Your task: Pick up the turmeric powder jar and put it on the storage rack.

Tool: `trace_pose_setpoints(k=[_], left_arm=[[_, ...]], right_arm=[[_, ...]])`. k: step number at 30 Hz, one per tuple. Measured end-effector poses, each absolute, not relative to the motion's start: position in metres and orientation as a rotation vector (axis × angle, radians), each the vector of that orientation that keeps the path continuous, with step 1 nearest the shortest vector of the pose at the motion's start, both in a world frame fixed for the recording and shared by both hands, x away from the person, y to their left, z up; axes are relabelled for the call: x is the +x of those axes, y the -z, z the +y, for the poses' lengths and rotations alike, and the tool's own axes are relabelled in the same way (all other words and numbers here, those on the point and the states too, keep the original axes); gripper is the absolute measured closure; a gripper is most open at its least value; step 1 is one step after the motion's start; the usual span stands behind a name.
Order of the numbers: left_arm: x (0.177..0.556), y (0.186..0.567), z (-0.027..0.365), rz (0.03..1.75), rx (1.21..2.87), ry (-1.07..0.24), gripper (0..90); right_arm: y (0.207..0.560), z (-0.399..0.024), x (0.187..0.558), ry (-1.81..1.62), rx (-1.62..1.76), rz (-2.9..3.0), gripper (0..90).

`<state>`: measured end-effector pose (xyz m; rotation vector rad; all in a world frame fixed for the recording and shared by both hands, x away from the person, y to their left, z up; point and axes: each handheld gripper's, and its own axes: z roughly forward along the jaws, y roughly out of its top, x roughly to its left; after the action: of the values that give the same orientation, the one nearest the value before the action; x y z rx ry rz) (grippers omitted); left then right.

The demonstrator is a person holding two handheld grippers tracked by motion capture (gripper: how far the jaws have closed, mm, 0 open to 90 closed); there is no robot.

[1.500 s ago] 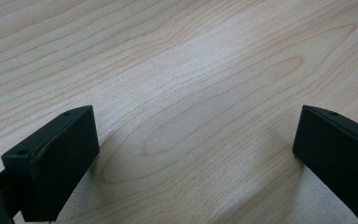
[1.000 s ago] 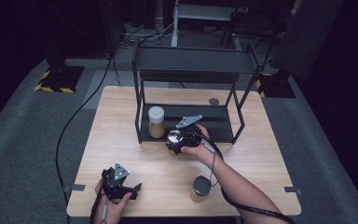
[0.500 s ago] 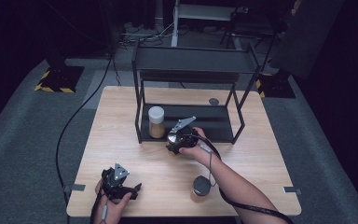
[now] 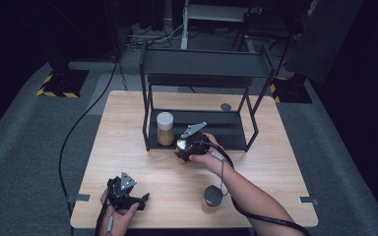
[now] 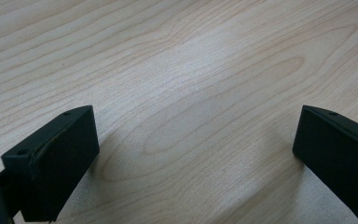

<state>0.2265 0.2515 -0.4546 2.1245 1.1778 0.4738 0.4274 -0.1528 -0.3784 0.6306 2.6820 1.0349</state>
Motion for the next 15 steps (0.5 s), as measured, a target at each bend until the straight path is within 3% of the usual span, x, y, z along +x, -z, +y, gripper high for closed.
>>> trace_pose_setpoints(k=[15], left_arm=[[0.226,0.455,0.251,1.179,2.124,-0.474,0.0]], right_arm=[[0.349,-0.155,0.433,-1.094,0.649,2.621,31.7]])
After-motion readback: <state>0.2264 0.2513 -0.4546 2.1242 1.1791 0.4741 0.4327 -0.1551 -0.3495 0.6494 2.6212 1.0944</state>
